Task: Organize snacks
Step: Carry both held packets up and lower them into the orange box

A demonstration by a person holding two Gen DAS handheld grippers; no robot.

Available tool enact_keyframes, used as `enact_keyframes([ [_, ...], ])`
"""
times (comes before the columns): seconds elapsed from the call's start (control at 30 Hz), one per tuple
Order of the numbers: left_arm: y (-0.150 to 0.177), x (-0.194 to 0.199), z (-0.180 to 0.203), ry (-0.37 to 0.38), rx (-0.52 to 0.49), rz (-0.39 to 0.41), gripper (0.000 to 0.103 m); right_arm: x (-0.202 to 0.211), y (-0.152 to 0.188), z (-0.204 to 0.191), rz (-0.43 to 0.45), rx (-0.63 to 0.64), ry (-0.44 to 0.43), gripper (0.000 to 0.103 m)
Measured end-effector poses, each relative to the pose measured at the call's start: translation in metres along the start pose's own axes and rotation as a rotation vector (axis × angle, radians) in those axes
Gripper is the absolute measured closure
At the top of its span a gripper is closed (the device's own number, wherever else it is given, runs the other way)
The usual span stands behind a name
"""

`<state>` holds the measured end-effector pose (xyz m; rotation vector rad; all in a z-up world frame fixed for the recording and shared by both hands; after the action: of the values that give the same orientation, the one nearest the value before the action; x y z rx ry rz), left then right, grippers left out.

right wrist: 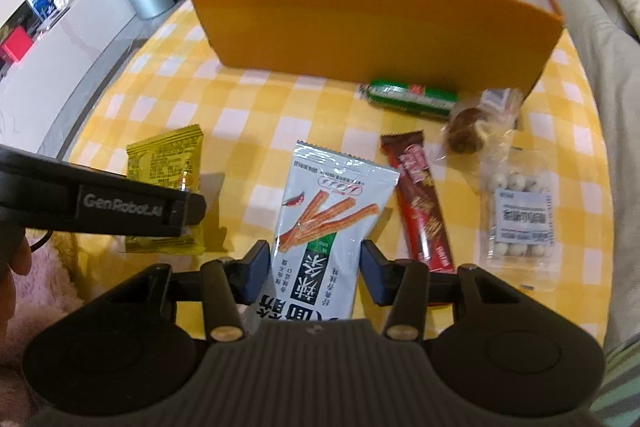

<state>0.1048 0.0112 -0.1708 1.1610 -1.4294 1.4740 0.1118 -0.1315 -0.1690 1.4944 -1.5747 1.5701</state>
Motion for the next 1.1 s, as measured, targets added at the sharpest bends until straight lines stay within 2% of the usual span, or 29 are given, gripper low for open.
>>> enact_keyframes([
  [0.23, -0.013, 0.030, 0.009, 0.000, -0.073, 0.105, 0.036, 0.029, -0.010, 0.018, 0.056, -0.065, 0.015, 0.056],
  [0.57, -0.046, 0.066, 0.017, 0.083, -0.088, 0.205, 0.036, 0.078, -0.037, 0.035, 0.188, -0.090, 0.040, 0.056],
  [0.83, -0.087, 0.093, 0.023, 0.102, -0.119, 0.306, 0.036, 0.110, -0.077, 0.049, 0.284, -0.053, 0.056, 0.056],
  [1.1, -0.135, 0.105, 0.037, 0.150, -0.183, 0.346, 0.036, 0.120, -0.129, 0.059, 0.334, -0.024, 0.056, 0.056],
])
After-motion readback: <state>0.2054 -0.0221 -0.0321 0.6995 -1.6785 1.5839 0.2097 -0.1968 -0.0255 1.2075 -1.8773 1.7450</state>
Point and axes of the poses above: each gripper's, at about its wrist camera, not at the fingertips, and x roughly against the way its jaws point, z to its right, y to its underside, the point moved 5 cm from there along -x, roughly the way its jaws point, and after that the axes turned 6 degrees about -y, right-handed, at the moved point
